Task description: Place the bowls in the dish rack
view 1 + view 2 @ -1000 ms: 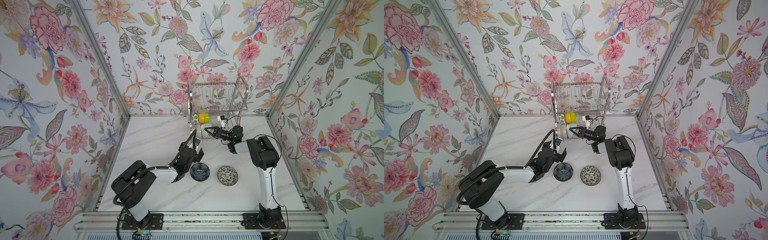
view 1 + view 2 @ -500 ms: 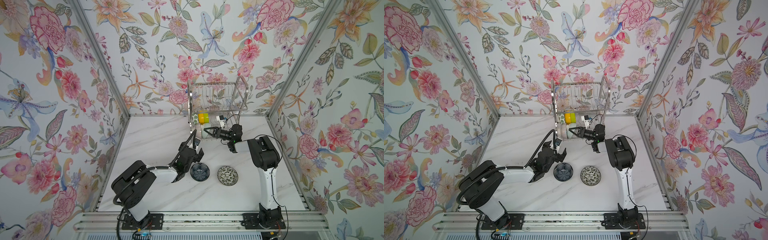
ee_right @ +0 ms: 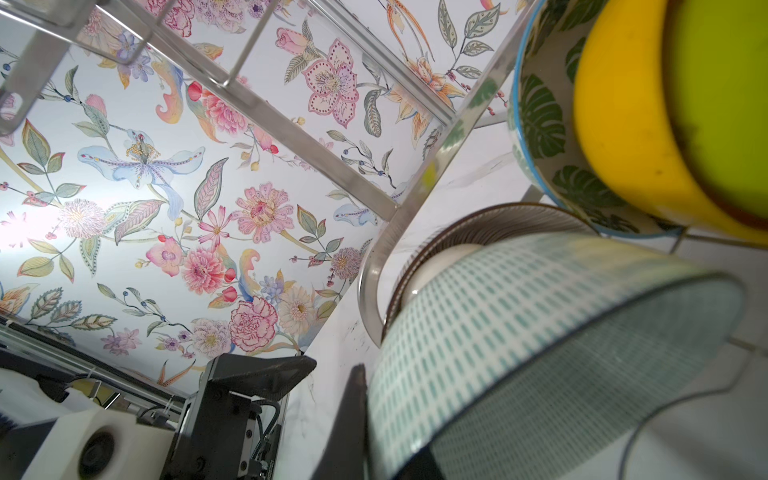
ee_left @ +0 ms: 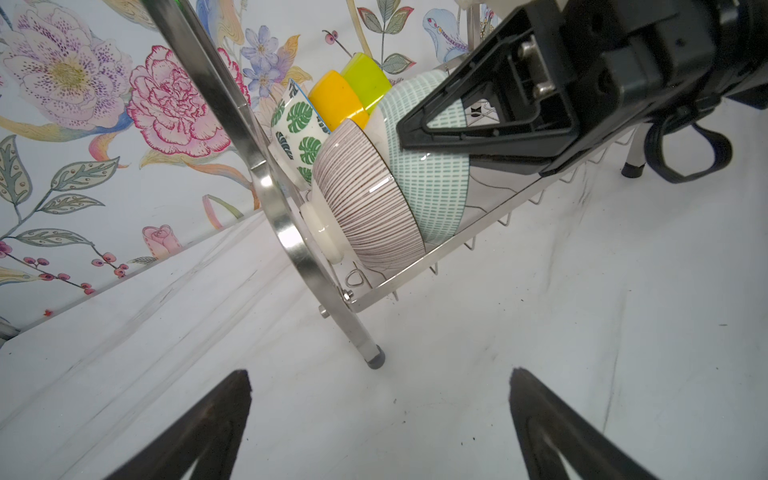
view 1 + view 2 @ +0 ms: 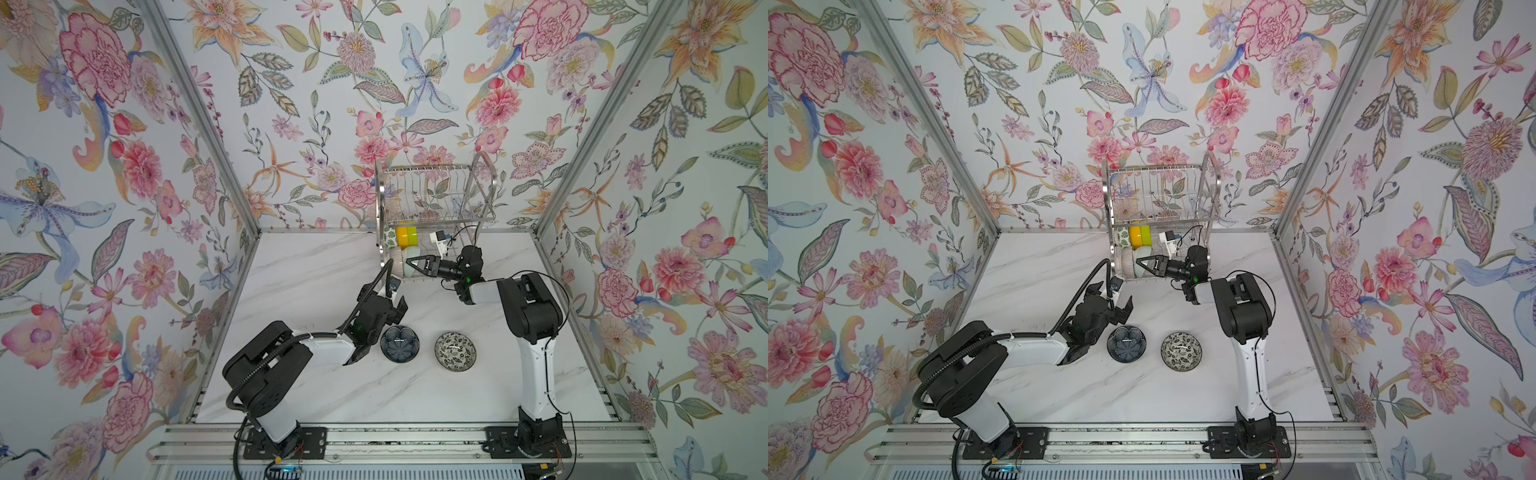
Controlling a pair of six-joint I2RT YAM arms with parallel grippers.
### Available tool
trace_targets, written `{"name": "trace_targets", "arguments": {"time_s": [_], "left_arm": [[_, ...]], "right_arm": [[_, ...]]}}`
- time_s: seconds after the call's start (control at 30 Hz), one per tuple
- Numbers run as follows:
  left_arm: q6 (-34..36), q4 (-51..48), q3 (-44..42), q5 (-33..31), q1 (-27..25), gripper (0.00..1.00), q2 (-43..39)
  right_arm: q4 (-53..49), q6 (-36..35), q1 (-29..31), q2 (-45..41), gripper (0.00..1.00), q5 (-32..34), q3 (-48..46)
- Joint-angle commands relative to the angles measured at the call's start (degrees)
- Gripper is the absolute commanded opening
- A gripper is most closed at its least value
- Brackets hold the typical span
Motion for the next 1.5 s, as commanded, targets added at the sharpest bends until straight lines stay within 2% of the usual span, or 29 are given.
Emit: {"name": "trace_targets", "arguments": {"time_s": [0.0,0.23,0.43,0.5,0.67,0.73,1.07,1.47], "left_arm": [[-0.8,-0.3,-0.1,0.1,0.6,0.99,-0.2],[-1.0,-0.2,0.0,0.3,0.6,0.99,-0.1],[-1.0,-0.3,0.0,0.4,0.7,0.99,0.0],[-1.0,-0.3,0.0,0.4,0.7,0.99,0.0],[-1.1,-0.3,0.0,0.5,0.6,0.99,0.0],[-1.0,-0.3,0.0,0.4,0.6,0.99,0.0],[-1.1,-0.3,-0.1,0.4,0.7,0.99,0.0],[-1.1,-0.3,0.0,0.3,0.7,0.99,0.1]], "right_arm": [[-12.6,-3.4,-1.2,1.6,0.00,-0.4,-2.2],[-15.4,-2.8,-1.4,2.2,0.00,-1.7,-0.2],[-11.5,1.6,-1.3,2.7,0.00,-2.0,-0.1],[-16.3,-1.5,-1.2,1.7,0.00,-0.6,0.2],[-36.8,-15.2,0.1,-0.3,0.00,4.3,4.2],[-41.4,-18.2,0.5,-0.6,0.00,5.6,5.4],[-45.9,-20.8,1.0,-0.5,0.00,8.2,7.3],[-48.4,-21.8,1.4,-1.1,0.08,9.0,9.3]]}}
